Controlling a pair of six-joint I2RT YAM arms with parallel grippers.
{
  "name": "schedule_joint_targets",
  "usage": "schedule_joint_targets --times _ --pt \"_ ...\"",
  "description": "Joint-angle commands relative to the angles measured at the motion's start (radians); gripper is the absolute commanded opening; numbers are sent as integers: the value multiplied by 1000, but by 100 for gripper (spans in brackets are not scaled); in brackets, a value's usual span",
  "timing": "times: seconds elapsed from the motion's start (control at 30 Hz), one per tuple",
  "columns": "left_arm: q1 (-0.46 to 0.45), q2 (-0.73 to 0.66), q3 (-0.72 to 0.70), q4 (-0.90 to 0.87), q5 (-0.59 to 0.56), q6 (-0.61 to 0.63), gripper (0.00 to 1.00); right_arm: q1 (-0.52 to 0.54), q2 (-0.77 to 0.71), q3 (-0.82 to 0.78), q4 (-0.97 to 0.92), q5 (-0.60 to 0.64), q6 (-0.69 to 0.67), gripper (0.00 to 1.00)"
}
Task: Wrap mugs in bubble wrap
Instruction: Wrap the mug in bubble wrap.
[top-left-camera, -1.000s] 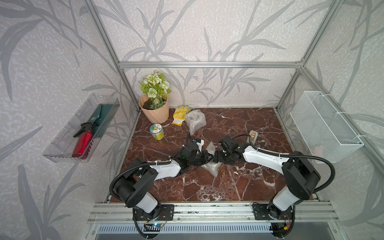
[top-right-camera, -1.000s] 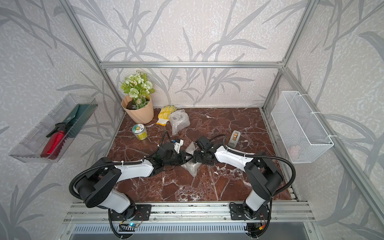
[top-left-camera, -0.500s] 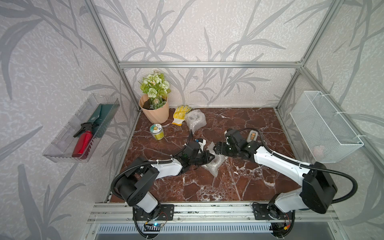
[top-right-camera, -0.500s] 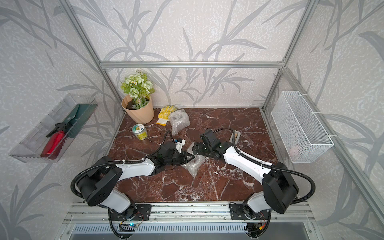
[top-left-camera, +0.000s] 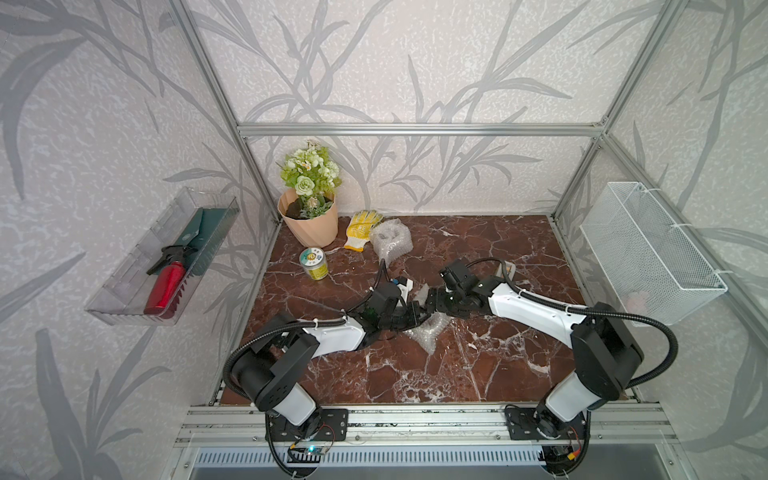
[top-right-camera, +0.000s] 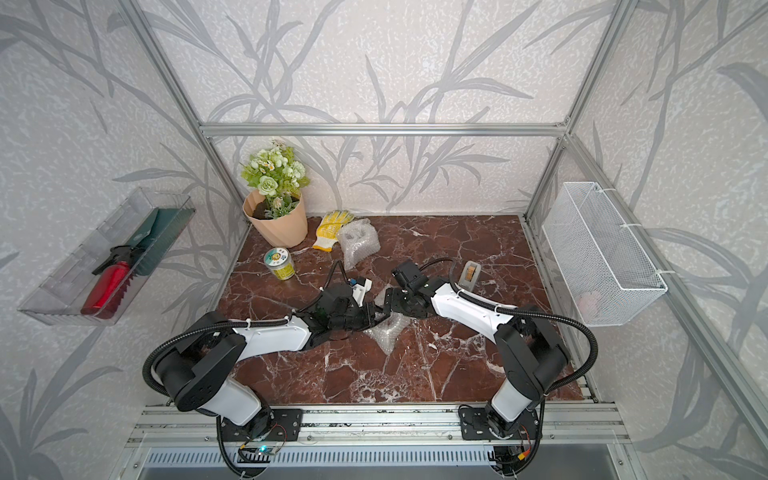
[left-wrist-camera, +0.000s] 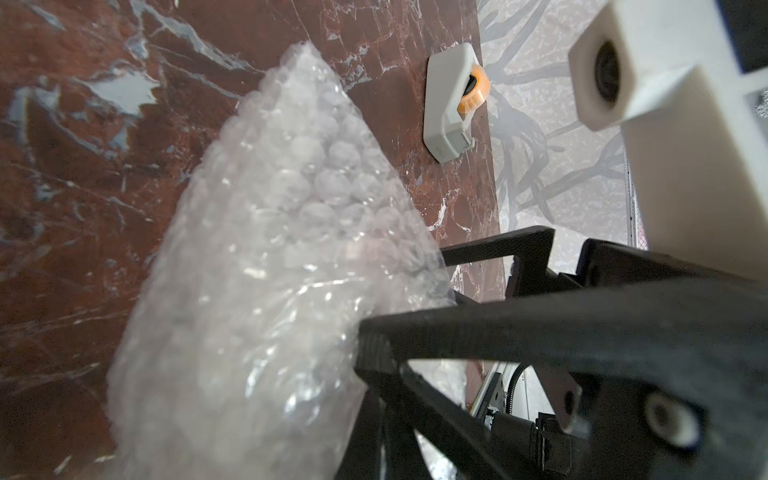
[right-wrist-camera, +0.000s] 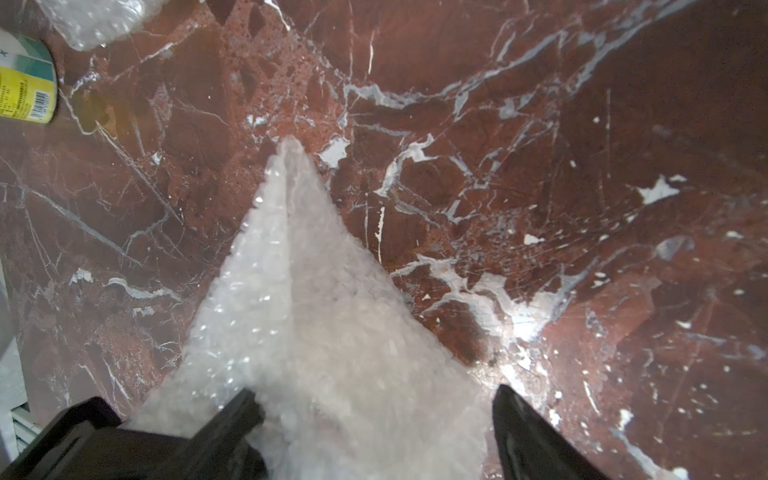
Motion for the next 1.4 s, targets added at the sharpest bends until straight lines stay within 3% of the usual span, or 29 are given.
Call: schedule_joint_targets --times 0.0,0.27,0.4,0.63,0.77,0.8,0.93,1.0,1.1,1.37 --pt "-17 33 -26 -143 13 19 11 1 19 -19 -65 -5 -4 83" --pt "-17 -79 7 -234 -3 63 32 -1 51 -43 -63 -21 0 77" --pt "-17 -147 36 -323 -23 101 33 -1 53 -55 -56 -27 1 75" --pt "-15 -240 61 -422 -56 135 19 -1 48 -78 -43 -29 7 71" --pt "-14 -314 61 -480 -153 121 21 0 50 -83 -37 -34 7 70" --pt "-14 -332 60 -501 -192 112 26 -1 50 -84 -35 -36 8 70" --pt "-14 -394 65 -588 -358 70 84 1 52 -88 -26 -43 10 70" --pt "-14 -397 80 -646 -426 49 99 0 52 -90 -23 -45 11 70" --pt "-14 -367 98 -674 -469 30 99 2 51 -96 -15 -51 15 70" --pt "-17 -194 137 -557 -334 12 99 4 52 -103 -3 -60 19 70"
